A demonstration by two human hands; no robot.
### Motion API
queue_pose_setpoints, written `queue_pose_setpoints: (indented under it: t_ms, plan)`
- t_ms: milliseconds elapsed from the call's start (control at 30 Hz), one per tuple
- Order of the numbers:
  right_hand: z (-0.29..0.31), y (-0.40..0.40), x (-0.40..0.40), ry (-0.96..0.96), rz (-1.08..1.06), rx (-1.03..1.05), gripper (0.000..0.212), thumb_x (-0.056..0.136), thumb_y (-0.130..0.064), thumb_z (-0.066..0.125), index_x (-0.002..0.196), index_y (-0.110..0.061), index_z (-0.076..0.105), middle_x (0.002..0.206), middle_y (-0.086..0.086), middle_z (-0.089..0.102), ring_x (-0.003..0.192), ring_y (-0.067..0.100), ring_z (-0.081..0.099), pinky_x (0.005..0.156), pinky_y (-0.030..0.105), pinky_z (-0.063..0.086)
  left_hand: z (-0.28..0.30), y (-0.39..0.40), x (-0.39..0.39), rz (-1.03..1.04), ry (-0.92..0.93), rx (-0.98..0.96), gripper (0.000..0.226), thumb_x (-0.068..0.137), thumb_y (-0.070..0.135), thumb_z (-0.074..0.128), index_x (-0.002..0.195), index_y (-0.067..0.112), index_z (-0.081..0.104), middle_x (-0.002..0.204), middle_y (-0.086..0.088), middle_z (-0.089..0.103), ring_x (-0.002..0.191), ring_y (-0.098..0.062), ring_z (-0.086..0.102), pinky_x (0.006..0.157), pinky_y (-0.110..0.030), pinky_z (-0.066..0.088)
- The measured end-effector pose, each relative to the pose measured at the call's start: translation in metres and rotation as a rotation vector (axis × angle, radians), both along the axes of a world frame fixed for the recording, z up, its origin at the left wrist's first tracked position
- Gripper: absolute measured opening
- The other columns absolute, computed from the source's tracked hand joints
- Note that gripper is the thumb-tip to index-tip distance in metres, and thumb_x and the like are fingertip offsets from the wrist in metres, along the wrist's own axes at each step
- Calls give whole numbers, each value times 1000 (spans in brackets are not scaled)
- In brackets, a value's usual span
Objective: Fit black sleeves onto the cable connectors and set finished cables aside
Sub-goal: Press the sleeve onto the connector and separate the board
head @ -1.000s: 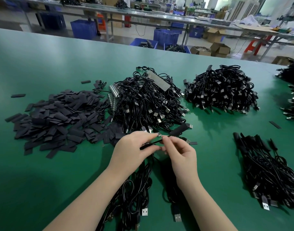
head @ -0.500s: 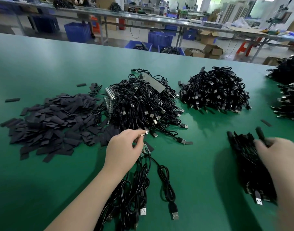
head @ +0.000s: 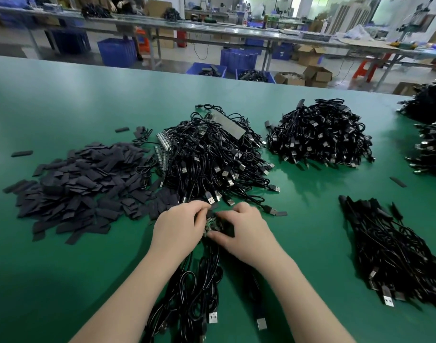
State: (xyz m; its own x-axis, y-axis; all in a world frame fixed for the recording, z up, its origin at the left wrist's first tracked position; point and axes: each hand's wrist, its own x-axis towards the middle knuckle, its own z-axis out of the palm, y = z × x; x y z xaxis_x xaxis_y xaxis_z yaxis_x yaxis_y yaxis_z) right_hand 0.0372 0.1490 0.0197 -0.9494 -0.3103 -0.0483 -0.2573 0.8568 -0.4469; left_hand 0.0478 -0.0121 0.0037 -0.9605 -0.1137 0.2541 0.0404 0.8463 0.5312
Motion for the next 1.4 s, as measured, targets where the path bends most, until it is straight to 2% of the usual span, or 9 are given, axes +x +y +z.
queue_pose_setpoints:
  t_ms: [133,267,433,533,700,900,1067,1267,1400]
  plan:
    - [-13,3,0,11,-32,-194,47,84,-50,71,125,-30,64,111,-5,54,116,17,48,101,33,40,0,-2,-1,-24,11,108,22,96,28,53,109,35,70,84,15,69,70,-4,58,57,-19,41]
    - [-22,5,1,50,-5,-125,56,90,-52,63,140,-30,53,118,-6,49,117,17,41,101,27,34,-2,0,-1,-55,7,99,23,97,26,53,110,33,71,84,15,70,74,-7,61,63,-24,46]
    - [-21,6,2,56,-17,-185,45,86,-47,69,128,-32,58,108,-14,46,113,12,42,95,24,33,0,0,-2,-42,80,277,22,97,21,56,111,28,71,103,12,69,88,-2,63,78,-26,52]
    - [-20,10,5,40,-54,-383,34,81,-34,78,107,-36,57,98,-19,57,99,6,54,90,25,45,0,-1,-2,-47,90,329,22,96,27,56,112,35,69,97,17,66,79,1,61,68,-18,49]
    - [-20,14,7,49,-200,-749,38,76,-14,82,92,-38,57,83,-18,61,67,0,55,64,15,46,1,-1,-1,-161,-66,569,38,72,55,71,110,49,64,95,25,67,90,0,65,85,-28,54]
    - [-16,17,5,-24,-275,-1027,26,85,-13,76,103,-31,71,81,-12,71,70,5,64,68,15,51,1,4,-2,-199,-71,692,37,75,25,83,102,46,68,105,21,70,104,-1,64,97,-40,51]
    - [-14,16,4,5,-321,-1013,11,86,-16,76,86,-27,78,80,-13,76,74,-1,69,68,11,49,4,6,1,-210,-72,811,33,78,23,80,101,44,69,103,13,72,98,-5,68,92,-38,54]
    - [-13,14,7,-33,-335,-1009,7,84,-19,77,87,-26,78,81,-9,76,72,1,68,72,20,54,5,11,2,-210,-62,909,34,76,25,81,102,42,68,96,7,75,90,-11,71,80,-26,55]
    - [-12,14,7,-15,-331,-990,6,81,-22,80,83,-27,77,76,-11,75,66,-2,65,67,15,51,5,11,2,-209,-75,887,38,69,35,81,104,43,67,96,6,75,90,-13,71,84,-33,57]
